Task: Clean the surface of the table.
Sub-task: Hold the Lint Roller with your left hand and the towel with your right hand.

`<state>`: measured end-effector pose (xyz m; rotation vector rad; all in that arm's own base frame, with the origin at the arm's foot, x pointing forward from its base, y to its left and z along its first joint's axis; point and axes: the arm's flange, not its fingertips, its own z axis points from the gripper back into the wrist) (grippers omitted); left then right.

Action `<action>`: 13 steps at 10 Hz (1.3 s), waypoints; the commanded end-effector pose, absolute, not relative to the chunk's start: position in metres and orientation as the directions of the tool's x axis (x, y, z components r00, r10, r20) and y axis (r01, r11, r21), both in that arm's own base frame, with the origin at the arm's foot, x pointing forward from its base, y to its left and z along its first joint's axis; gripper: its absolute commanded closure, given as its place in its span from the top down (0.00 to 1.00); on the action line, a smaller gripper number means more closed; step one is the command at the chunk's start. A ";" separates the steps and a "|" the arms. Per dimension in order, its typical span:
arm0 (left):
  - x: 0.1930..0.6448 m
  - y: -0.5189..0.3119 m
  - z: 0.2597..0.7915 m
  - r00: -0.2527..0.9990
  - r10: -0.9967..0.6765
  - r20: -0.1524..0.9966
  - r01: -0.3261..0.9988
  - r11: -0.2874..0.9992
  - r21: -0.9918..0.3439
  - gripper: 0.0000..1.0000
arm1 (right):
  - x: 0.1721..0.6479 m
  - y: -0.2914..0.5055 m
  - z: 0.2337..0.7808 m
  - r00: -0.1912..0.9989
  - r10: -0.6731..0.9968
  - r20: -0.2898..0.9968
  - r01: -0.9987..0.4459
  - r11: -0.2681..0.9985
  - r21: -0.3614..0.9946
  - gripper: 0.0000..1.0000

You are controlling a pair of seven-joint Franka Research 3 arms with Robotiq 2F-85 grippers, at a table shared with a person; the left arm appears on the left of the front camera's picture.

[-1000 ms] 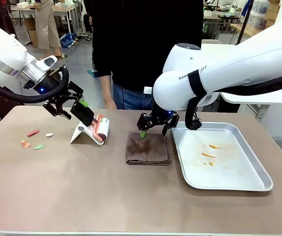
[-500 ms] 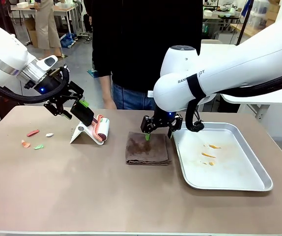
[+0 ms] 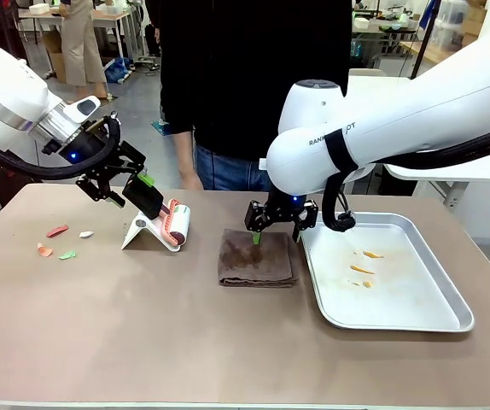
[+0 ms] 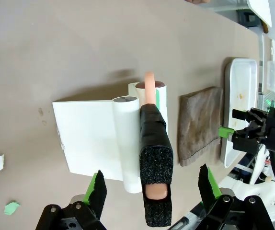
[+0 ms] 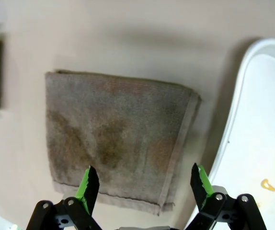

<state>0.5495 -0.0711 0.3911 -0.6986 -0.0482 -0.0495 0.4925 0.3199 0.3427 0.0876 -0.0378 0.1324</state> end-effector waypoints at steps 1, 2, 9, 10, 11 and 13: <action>0.550 -0.071 0.391 0.998 -0.024 0.059 0.056 0.765 -0.641 1.00 | 0.483 0.325 0.333 1.000 0.001 0.027 -0.002 0.999 0.042 1.00; 0.550 -0.071 0.391 0.998 -0.024 0.059 0.056 0.765 -0.641 1.00 | 0.481 0.324 0.328 0.998 -0.047 0.044 0.045 0.998 0.047 1.00; 0.550 -0.071 0.391 0.998 -0.024 0.059 0.056 0.765 -0.641 1.00 | 0.491 0.326 0.295 0.991 -0.114 0.067 0.113 0.993 0.024 1.00; 0.550 -0.071 0.391 0.998 -0.024 0.059 0.056 0.765 -0.641 1.00 | 0.491 0.326 0.294 0.991 -0.115 0.069 0.114 0.993 0.026 1.00; 0.550 -0.071 0.391 0.998 -0.024 0.059 0.056 0.765 -0.641 1.00 | 0.491 0.326 0.294 0.991 -0.113 0.068 0.111 0.993 0.033 1.00; 0.550 -0.071 0.391 0.998 -0.024 0.059 0.056 0.765 -0.641 1.00 | 0.492 0.327 0.294 0.992 -0.108 0.061 0.106 0.993 0.044 1.00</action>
